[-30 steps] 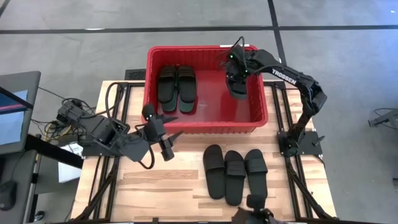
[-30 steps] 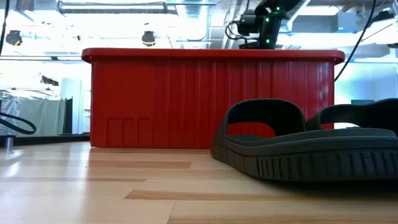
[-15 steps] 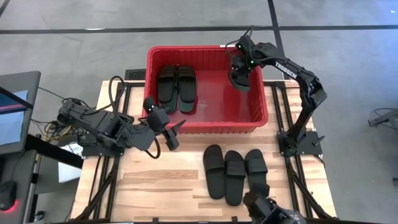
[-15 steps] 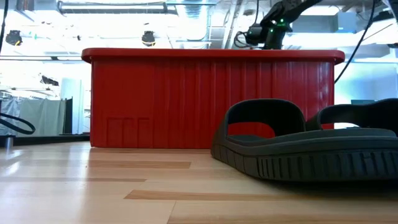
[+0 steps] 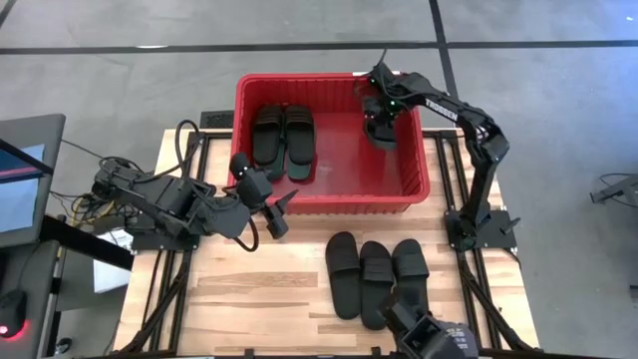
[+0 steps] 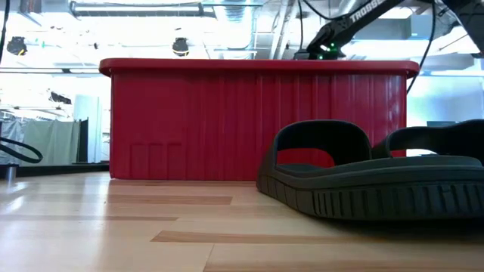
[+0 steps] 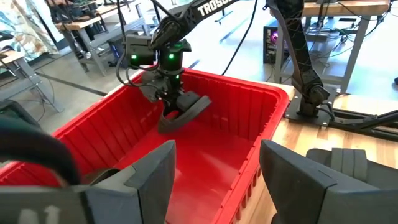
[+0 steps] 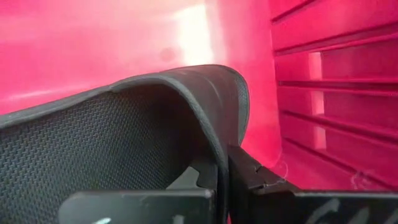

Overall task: Pick and place slides into bin
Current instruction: Put the black slide into the red bin

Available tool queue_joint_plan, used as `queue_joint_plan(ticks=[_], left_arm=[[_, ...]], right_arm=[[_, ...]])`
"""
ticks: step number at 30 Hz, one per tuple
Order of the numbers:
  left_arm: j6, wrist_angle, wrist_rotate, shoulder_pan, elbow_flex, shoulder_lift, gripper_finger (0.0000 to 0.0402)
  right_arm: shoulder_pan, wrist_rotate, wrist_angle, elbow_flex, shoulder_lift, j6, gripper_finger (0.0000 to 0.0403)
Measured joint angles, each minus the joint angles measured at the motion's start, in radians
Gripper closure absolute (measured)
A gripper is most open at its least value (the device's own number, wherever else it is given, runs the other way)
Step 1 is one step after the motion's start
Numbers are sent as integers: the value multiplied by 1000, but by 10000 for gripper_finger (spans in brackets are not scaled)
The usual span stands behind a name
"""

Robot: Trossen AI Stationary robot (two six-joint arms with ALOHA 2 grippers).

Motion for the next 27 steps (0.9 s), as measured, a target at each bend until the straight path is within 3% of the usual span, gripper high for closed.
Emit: queue_joint_plan(ticks=[8, 27], left_arm=[[-1, 0, -24, 0, 0, 0, 181], [-2, -1, -24, 16, 0, 0, 182]], right_arm=[[-24, -4, 105, 0, 7, 3, 402], [-71, 0, 117, -36, 7, -7, 403]])
